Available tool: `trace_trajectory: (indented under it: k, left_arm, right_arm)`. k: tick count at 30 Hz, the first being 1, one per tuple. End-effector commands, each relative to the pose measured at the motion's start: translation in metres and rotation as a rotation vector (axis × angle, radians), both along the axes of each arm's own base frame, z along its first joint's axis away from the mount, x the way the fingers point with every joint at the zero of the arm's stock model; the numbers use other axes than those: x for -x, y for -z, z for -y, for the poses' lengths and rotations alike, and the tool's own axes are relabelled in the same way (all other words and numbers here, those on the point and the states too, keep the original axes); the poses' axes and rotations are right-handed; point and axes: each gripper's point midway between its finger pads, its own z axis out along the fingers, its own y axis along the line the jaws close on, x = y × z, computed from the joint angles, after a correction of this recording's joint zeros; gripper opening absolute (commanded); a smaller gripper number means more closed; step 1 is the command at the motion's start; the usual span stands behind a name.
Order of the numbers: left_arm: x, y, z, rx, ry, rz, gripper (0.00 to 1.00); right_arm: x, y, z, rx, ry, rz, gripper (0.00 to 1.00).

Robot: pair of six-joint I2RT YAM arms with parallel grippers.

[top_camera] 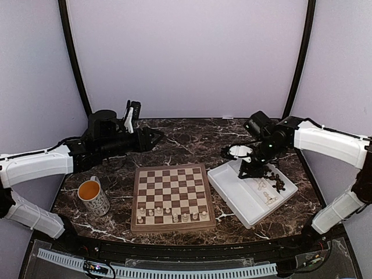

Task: Set up the chess pieces on the board
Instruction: Place the knight at g1, then pick up the chess pile from the storage box.

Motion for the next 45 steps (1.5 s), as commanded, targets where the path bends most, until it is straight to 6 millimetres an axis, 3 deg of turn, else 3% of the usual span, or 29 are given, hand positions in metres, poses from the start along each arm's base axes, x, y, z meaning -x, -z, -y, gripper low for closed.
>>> trace_trajectory:
  k: [1, 6, 14, 25, 34, 41, 45]
  left_arm:
    - [0.011, -0.026, 0.029, -0.023, 0.144, 0.075, 0.54]
    - [0.009, -0.021, 0.048, -0.057, 0.19, 0.056, 0.53]
    - [0.0, -0.018, 0.064, -0.057, 0.211, 0.032, 0.53]
    - [-0.006, -0.007, 0.071, -0.068, 0.216, 0.009, 0.53]
    - [-0.003, -0.007, 0.071, -0.05, 0.223, 0.006, 0.53]
    - [-0.001, -0.006, 0.071, -0.044, 0.228, 0.001, 0.53]
    - [-0.002, -0.007, 0.071, -0.042, 0.225, 0.008, 0.54]
  right_arm:
    - [-0.015, 0.03, 0.054, -0.006, 0.196, -0.08, 0.27]
    - [-0.022, 0.043, 0.092, 0.026, 0.323, -0.081, 0.23]
    - [-0.037, 0.077, 0.113, 0.152, 0.406, -0.036, 0.17]
    - [-0.055, 0.1, 0.115, 0.203, 0.452, -0.028, 0.18]
    - [-0.053, 0.119, 0.114, 0.258, 0.464, -0.05, 0.24]
    - [-0.031, 0.116, 0.093, 0.202, 0.386, -0.132, 0.25]
    - [-0.035, 0.107, 0.093, 0.187, 0.396, -0.096, 0.25]
